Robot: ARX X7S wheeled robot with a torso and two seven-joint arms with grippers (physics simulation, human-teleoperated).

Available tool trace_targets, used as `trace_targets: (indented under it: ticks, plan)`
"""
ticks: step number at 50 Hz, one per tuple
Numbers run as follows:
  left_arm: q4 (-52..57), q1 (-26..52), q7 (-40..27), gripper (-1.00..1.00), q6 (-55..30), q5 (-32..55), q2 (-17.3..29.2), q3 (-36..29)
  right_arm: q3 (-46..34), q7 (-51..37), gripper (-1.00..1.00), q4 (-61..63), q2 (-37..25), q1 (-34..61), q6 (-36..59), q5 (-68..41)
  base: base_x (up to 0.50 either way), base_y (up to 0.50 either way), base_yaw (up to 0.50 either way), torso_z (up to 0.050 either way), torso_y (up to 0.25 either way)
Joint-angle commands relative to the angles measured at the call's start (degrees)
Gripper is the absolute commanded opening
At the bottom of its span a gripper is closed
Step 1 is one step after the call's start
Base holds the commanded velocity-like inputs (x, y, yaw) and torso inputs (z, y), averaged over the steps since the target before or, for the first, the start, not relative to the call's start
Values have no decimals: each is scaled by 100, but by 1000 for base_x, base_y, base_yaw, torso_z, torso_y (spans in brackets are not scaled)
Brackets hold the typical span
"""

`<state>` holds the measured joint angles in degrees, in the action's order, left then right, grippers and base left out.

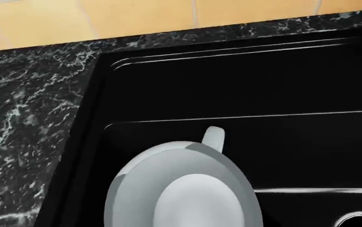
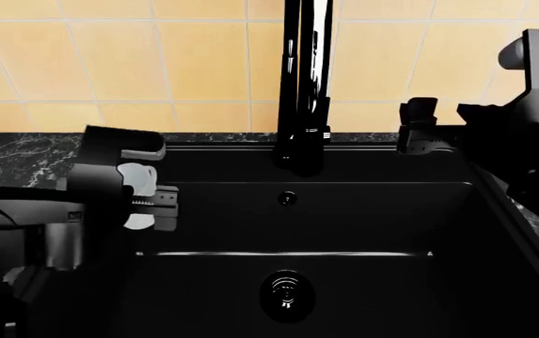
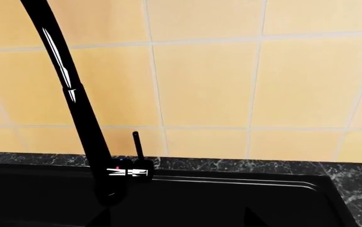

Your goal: Pick the cup and bowl from the sink and place them on the counter for drying.

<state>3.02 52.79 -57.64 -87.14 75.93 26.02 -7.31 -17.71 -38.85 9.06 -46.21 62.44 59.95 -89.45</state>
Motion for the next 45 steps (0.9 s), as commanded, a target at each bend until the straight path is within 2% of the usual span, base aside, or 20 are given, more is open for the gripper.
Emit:
trace_targets:
  ticks: [1, 4, 10, 19, 30, 40, 45]
  plan:
    - [-409, 1087, -959, -100, -220, 1578, 584, -524, 6, 34, 100, -15, -28, -49, -36, 4, 0, 0, 0, 0, 0]
    - [-737, 1488, -1035, -100, -201, 1802, 752, -734, -1, 52, 100, -20, -20, -46, -47, 17, 0, 0, 0, 0, 0]
    - [-1221, 1990, -995, -100, -179, 1997, 1386, -1166, -27, 81, 100, -53, -21, 15, -17, 17, 0, 0, 0, 0, 0]
    - [-1668, 1658, -711, -100, 267, 1560, 2125, -1156, -1, 167, 100, -1, -46, -96, -99, 46, 0, 0, 0, 0, 0]
    - [-1631, 1313, -814, -100, 373, 1609, 2555, -1157, 29, 162, 100, 45, -90, -123, -124, 4, 0, 0, 0, 0, 0]
    - [-1755, 976, -360, -100, 709, 1110, 2857, -1286, 12, 181, 100, 64, -95, -118, -128, 8, 0, 0, 0, 0, 0]
    - [-1857, 892, -341, -100, 772, 1110, 2894, -1285, 10, 159, 100, 87, -103, -138, -130, -12, 0, 0, 0, 0, 0]
